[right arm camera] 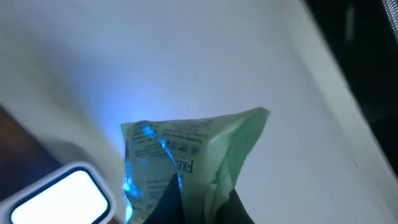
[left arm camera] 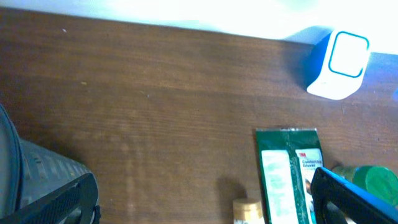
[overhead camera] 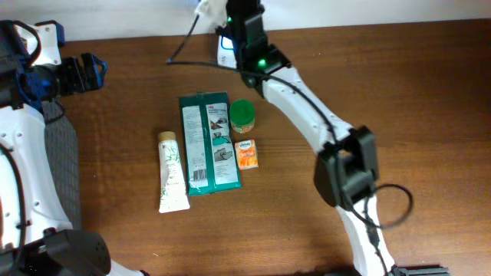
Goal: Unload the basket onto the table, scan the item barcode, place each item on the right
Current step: 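Move wipes pouch with right gripper up to the white scanner, then carry wipes pouch right and place it on table, release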
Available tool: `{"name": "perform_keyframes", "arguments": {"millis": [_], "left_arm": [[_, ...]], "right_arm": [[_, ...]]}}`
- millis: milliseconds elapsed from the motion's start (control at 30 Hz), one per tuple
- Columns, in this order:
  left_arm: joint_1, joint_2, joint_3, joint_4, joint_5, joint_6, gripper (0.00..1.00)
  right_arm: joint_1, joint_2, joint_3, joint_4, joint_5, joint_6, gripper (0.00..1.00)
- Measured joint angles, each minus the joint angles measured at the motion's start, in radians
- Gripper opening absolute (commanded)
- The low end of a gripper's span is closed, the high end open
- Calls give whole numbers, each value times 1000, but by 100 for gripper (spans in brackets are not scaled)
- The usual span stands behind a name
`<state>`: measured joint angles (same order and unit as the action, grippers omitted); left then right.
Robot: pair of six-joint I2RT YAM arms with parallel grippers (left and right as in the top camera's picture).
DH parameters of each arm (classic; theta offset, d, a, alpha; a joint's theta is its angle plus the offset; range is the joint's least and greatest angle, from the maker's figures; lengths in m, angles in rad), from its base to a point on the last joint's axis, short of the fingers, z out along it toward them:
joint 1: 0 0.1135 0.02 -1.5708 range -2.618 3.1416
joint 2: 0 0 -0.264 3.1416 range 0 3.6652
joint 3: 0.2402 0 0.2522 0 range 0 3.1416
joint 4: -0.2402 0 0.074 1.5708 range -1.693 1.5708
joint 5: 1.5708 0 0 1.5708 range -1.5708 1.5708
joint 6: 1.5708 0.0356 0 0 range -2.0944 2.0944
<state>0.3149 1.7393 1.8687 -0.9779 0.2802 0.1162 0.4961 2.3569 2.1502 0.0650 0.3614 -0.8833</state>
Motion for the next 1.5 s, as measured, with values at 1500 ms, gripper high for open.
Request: {"name": "perform_keyframes", "arguments": {"millis": [1500], "left_arm": [[0, 0, 0, 1, 0, 0, 99]], "right_arm": [[-568, -526, -63, -1450, -591, 1045, 4]]}}
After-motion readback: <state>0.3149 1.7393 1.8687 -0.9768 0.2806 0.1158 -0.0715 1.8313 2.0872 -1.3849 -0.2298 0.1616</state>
